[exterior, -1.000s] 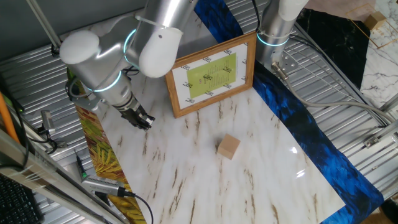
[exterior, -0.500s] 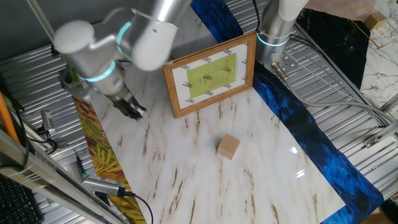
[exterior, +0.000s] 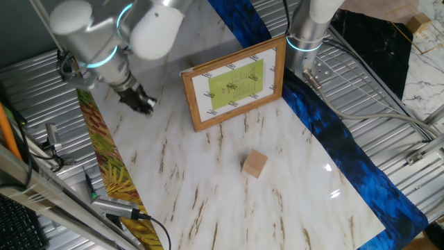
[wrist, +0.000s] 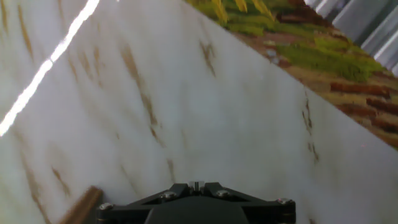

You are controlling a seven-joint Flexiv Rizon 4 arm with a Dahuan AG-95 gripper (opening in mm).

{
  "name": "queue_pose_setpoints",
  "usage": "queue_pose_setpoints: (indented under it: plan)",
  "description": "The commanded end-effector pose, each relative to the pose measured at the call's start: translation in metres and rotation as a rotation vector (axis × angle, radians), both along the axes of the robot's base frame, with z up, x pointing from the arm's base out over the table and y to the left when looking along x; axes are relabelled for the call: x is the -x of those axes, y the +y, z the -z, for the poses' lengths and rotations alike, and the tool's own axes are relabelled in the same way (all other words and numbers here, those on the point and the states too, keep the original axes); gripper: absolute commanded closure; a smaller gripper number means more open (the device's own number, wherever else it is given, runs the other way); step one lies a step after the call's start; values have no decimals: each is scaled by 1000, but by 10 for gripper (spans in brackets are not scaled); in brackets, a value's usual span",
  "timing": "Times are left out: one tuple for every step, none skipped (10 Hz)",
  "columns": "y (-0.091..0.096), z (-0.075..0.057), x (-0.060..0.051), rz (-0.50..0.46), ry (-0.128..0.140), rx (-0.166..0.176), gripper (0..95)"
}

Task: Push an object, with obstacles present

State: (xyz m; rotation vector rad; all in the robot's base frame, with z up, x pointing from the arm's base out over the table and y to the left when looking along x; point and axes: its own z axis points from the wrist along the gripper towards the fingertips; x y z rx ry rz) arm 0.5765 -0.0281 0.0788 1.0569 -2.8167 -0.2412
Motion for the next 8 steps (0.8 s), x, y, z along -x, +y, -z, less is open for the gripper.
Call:
queue_pose_setpoints:
  plan:
    - [-3,-1,3,9,7,-4,950]
    - [-3,-1,3,13,6,-23,950]
    - [-3,-1,3,18,5,-22,950]
    - [-3,-1,3,47,-5,-24,950]
    - [-3,-1,3,75,-16,-28,950]
    - [-3,-1,3,114,-29,-22,950]
    - [-3,-1,3,140,-35,-12,950]
    - [-3,0,3,150,-38,-3,950]
